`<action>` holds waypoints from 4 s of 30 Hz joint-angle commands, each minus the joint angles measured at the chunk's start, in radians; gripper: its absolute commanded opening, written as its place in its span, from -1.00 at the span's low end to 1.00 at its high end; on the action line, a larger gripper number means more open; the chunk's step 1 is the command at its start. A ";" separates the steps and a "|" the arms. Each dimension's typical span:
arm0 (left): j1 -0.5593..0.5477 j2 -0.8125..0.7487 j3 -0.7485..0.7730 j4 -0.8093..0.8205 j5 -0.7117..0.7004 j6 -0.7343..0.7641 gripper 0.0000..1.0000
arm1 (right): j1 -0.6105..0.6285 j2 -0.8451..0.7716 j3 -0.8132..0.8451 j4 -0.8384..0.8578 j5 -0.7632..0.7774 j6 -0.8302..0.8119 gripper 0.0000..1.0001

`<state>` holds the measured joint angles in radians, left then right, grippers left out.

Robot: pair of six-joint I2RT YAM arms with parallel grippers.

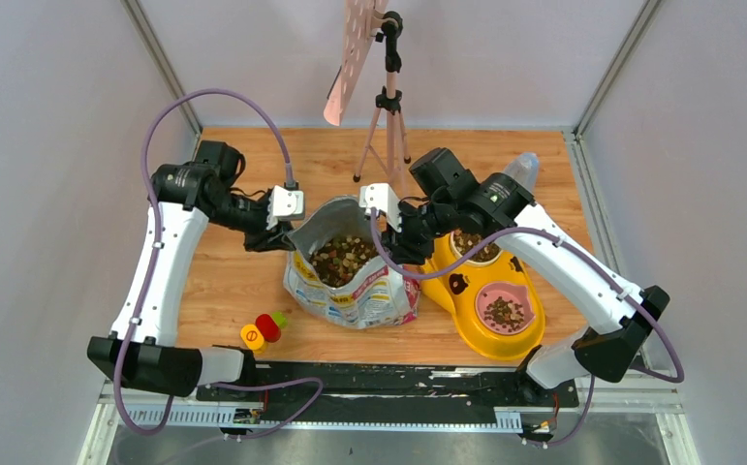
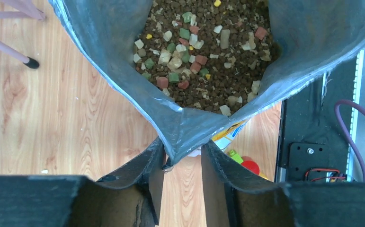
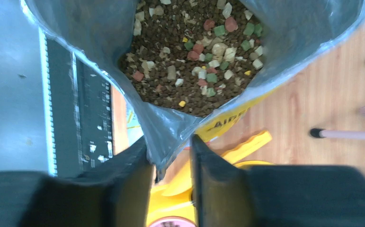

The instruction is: Serve the pet food

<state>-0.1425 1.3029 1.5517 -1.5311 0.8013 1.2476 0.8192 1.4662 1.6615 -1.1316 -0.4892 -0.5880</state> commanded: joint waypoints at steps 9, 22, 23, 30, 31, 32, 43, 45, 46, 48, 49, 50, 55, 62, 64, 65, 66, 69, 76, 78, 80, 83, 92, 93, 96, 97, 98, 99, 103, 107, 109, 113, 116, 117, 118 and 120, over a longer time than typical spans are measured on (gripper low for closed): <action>0.191 -0.064 0.061 0.027 -0.127 -0.015 -1.00 | -0.219 -0.109 0.091 -0.027 -0.076 -0.038 -1.00; 0.397 -0.048 0.074 -0.108 0.047 0.021 -1.00 | -0.283 -0.153 -0.050 0.106 -0.188 0.045 -1.00; 0.396 -0.051 0.070 -0.114 0.047 0.039 -1.00 | -0.281 -0.152 -0.057 0.114 -0.193 0.050 -1.00; 0.375 -0.199 -0.059 0.129 0.188 -0.030 0.46 | -0.245 -0.144 -0.074 0.129 -0.201 0.032 -0.92; 0.360 -0.219 -0.085 0.214 0.188 -0.078 0.50 | -0.241 -0.138 -0.072 0.127 -0.205 0.030 -0.84; 0.315 -0.218 -0.091 0.237 0.182 -0.087 0.54 | -0.238 -0.129 -0.068 0.124 -0.211 0.030 -0.69; -0.028 -0.022 -0.030 0.288 0.068 -0.024 0.61 | -0.118 -0.032 0.003 0.055 -0.195 -0.022 0.19; -0.051 0.022 -0.003 0.260 0.057 -0.004 0.58 | -0.092 -0.024 -0.011 0.060 -0.143 -0.039 0.20; -0.055 0.045 0.006 0.255 0.051 -0.002 0.56 | -0.080 -0.016 -0.017 0.065 -0.121 -0.040 0.20; -0.065 0.072 0.018 0.254 0.049 -0.002 0.47 | -0.064 0.000 -0.022 0.079 -0.079 -0.031 0.20; -0.070 0.080 0.023 0.250 0.049 -0.004 0.36 | -0.054 0.006 -0.018 0.086 -0.064 -0.027 0.18; -0.072 0.093 0.037 0.237 0.049 -0.003 0.30 | -0.048 0.009 -0.013 0.100 -0.045 -0.020 0.16; -0.073 0.087 0.055 0.197 -0.004 0.023 -0.32 | -0.034 0.001 -0.004 0.126 0.071 -0.039 -0.57; 0.020 -0.022 0.048 0.136 -0.153 0.109 -0.99 | -0.053 -0.058 0.006 0.207 0.254 0.036 -1.00; 0.090 -0.029 0.087 0.090 -0.153 0.136 -1.00 | -0.072 -0.095 -0.016 0.304 0.338 0.142 -1.00; 0.112 -0.014 0.118 0.039 -0.144 0.156 -1.00 | -0.096 -0.108 -0.026 0.357 0.345 0.242 -1.00; 0.169 -0.001 0.135 0.006 -0.138 0.173 -1.00 | -0.123 -0.122 -0.042 0.408 0.327 0.318 -1.00; 0.217 0.064 0.203 -0.121 -0.122 0.175 -1.00 | -0.137 -0.137 -0.093 0.505 0.237 0.406 -1.00; 0.219 -0.037 0.108 -0.127 -0.080 0.208 -1.00 | -0.137 -0.165 -0.218 0.563 0.144 0.375 -1.00; 0.218 -0.056 0.075 -0.128 -0.059 0.202 -1.00 | -0.137 -0.162 -0.218 0.563 0.107 0.352 -1.00; 0.218 -0.071 0.044 -0.128 -0.039 0.207 -1.00 | -0.137 -0.160 -0.223 0.563 0.081 0.314 -1.00; 0.218 -0.079 0.036 -0.120 -0.026 0.202 -1.00 | -0.137 -0.128 -0.214 0.558 0.051 0.254 -1.00; 0.218 -0.076 0.062 -0.121 -0.016 0.167 -1.00 | -0.076 0.054 -0.032 0.457 -0.065 0.093 -0.19; 0.218 -0.079 0.060 -0.120 -0.016 0.165 -1.00 | -0.070 0.073 -0.012 0.446 -0.080 0.085 -0.11; 0.219 -0.090 0.050 -0.112 -0.015 0.162 -1.00 | -0.051 0.116 0.032 0.426 -0.129 0.062 0.02; 0.218 -0.091 0.050 -0.110 -0.016 0.159 -1.00 | -0.047 0.128 0.051 0.404 -0.163 0.048 0.05; 0.219 -0.091 0.049 -0.105 -0.018 0.157 -1.00 | -0.044 0.138 0.073 0.380 -0.196 0.030 0.07; 0.218 -0.091 0.049 -0.102 -0.020 0.153 -1.00 | -0.042 0.151 0.091 0.351 -0.226 0.010 0.10; 0.218 -0.087 0.045 -0.084 -0.027 0.132 -1.00 | -0.031 0.181 0.119 0.294 -0.272 -0.032 0.21; 0.218 -0.090 0.037 -0.058 -0.013 0.104 -1.00 | 0.005 0.213 0.121 0.303 -0.255 -0.044 0.23; 0.218 -0.091 0.036 -0.044 -0.013 0.091 -1.00 | 0.026 0.229 0.131 0.312 -0.234 -0.035 0.22; 0.218 -0.085 0.047 -0.038 -0.039 0.062 -1.00 | 0.054 0.214 0.097 0.368 -0.144 -0.035 0.04; 0.218 -0.072 0.066 -0.045 -0.058 0.034 -1.00 | 0.061 0.178 0.065 0.411 -0.053 -0.017 -0.35; 0.219 -0.070 0.074 -0.062 -0.063 0.040 -1.00 | 0.061 0.167 0.061 0.424 -0.029 -0.002 -0.49; 0.219 -0.071 0.076 -0.076 -0.065 0.057 -1.00 | 0.062 0.156 0.054 0.438 -0.001 0.017 -0.60; 0.219 -0.088 0.057 -0.080 -0.081 0.094 -1.00 | 0.062 0.136 0.041 0.462 0.055 0.048 -0.88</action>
<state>0.0624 1.2610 1.5661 -1.5955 0.7208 1.3140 0.8757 1.6794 1.7161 -0.7635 -0.5507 -0.5903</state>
